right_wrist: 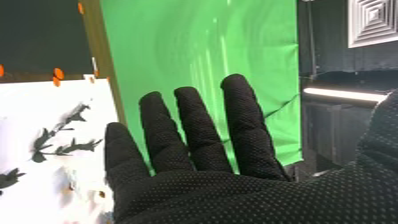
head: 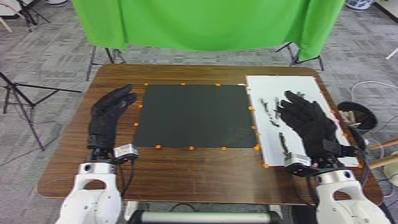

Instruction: Arrange flowers

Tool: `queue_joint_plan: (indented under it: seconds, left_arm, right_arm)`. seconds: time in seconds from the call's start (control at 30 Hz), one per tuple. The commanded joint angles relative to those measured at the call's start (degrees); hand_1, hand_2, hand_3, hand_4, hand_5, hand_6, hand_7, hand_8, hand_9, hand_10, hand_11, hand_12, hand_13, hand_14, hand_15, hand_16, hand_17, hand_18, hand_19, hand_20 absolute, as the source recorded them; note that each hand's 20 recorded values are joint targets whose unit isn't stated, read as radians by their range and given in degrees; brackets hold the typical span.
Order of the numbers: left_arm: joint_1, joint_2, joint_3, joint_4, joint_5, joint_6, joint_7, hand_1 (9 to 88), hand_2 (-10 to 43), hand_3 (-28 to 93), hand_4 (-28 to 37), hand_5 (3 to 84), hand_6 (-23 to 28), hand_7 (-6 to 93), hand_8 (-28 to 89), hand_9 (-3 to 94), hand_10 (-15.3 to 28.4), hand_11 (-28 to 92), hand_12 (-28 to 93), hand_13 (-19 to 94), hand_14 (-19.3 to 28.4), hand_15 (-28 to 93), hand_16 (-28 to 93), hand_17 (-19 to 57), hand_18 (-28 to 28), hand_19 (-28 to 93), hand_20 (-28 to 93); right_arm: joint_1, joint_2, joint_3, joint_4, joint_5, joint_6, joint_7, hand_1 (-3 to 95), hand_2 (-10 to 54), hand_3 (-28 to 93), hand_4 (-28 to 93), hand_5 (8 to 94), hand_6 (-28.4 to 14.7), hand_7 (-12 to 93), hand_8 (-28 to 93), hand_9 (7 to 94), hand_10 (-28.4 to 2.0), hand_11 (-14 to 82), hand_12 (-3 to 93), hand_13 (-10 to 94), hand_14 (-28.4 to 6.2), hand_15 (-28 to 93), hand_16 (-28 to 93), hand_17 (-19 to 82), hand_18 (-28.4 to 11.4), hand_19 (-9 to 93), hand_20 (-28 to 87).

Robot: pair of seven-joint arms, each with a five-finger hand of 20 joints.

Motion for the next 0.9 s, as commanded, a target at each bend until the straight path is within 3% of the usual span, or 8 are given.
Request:
queue_joint_plan:
  seconds: [0.03,0.13,0.2,0.3,0.33,0.43,0.7,0.9]
  left_arm:
    - [2.31,-1.52,2.42,-1.51,0.55,-0.35,-1.69,32.4,-6.7,67,-14.9,47.3,2.7,20.0,-8,46.0,13.4,25,14,37,16.5,20,0,5.9,12.6,16,15]
    - [2.09,-1.09,3.26,-1.55,0.55,-1.05,-2.43,32.4,-6.5,66,-14.8,47.3,2.7,19.8,-8,46.0,13.3,25,14,37,16.5,20,0,5.8,12.7,16,15]
    - [1.86,-0.49,4.20,-1.69,0.38,-0.62,-2.11,32.4,-6.5,66,-14.8,47.2,2.7,19.6,-8,46.0,13.4,25,14,37,16.5,20,0,5.8,12.7,16,15]
    - [1.65,-0.50,4.85,-1.69,0.64,-0.86,-1.99,32.4,-6.5,66,-14.8,47.2,2.7,19.6,-8,46.0,13.4,25,14,37,16.5,20,0,5.8,12.7,16,15]
    - [1.54,-0.73,4.82,-1.52,0.80,-1.35,-2.01,32.4,-6.5,66,-14.8,47.2,2.7,19.6,-8,46.0,13.3,25,14,37,16.5,20,0,5.7,12.7,16,15]
    - [1.74,-1.13,5.16,-1.41,0.68,-1.01,-1.82,32.4,-6.5,66,-14.8,47.2,2.7,19.5,-8,46.0,13.3,25,14,37,16.5,20,0,5.7,12.7,16,15]
    - [2.39,-0.24,5.58,-1.32,0.30,-0.08,-0.21,32.3,-6.7,67,-14.9,47.4,2.7,19.7,-8,46.2,13.4,25,14,37,16.5,20,0,5.8,12.7,16,15]
    - [0.55,-0.12,5.35,-0.61,0.33,-0.74,-0.55,32.2,-6.8,67,-15.0,47.5,2.6,19.8,-8,46.5,13.4,25,14,37,16.6,20,0,5.8,12.7,16,15]
  right_arm:
    - [0.47,2.02,-1.36,-2.08,1.06,1.11,-0.50,7.4,-4.4,74,-18,40.6,-0.5,14,-8,41.0,-14.5,4.8,13.5,29,-17.3,8,16,13,-19.6,5,21]
    - [0.39,2.65,-1.53,-2.62,1.11,0.74,-0.48,7.3,-4.2,74,-18,40.8,-0.5,14,-9,41.4,-14.5,4.8,13.8,30,-17.2,8,17,13,-19.7,5,21]
    - [0.03,2.67,-1.25,-2.98,0.71,0.62,-0.59,7.3,-4.0,74,-18,41.0,-0.5,14,-9,41.6,-14.5,4.9,13.9,30,-17.2,8,17,13,-19.7,5,21]
    - [0.12,2.70,-1.07,-2.90,0.81,0.67,-0.49,7.2,-3.9,74,-18,41.3,-0.5,14,-9,41.8,-14.4,4.9,14.1,30,-17.3,8,17,13,-19.7,5,21]
    - [0.11,2.65,-1.06,-2.87,0.69,0.83,-0.63,7.2,-4.0,74,-18,41.4,-0.5,14,-9,41.8,-14.4,4.8,14.1,30,-17.3,8,17,13,-19.7,5,21]
    - [0.51,2.74,-1.28,-2.66,0.93,1.08,-0.71,7.4,-4.2,74,-18,41.5,-0.5,14,-9,41.9,-14.5,4.9,14.2,30,-17.3,8,17,13,-19.6,5,21]
    - [1.10,3.06,-2.01,-2.09,1.47,0.27,-1.15,7.5,-4.7,75,-18,41.8,-0.4,14,-9,42.1,-14.5,4.9,14.4,30,-17.1,8,17,14,-19.6,5,21]
    - [1.31,2.93,-2.31,-1.53,1.09,0.59,-0.28,7.9,-5.4,75,-18,41.6,-0.3,14,-9,42.1,-14.4,4.9,14.5,30,-17.0,8,17,14,-19.6,5,21]
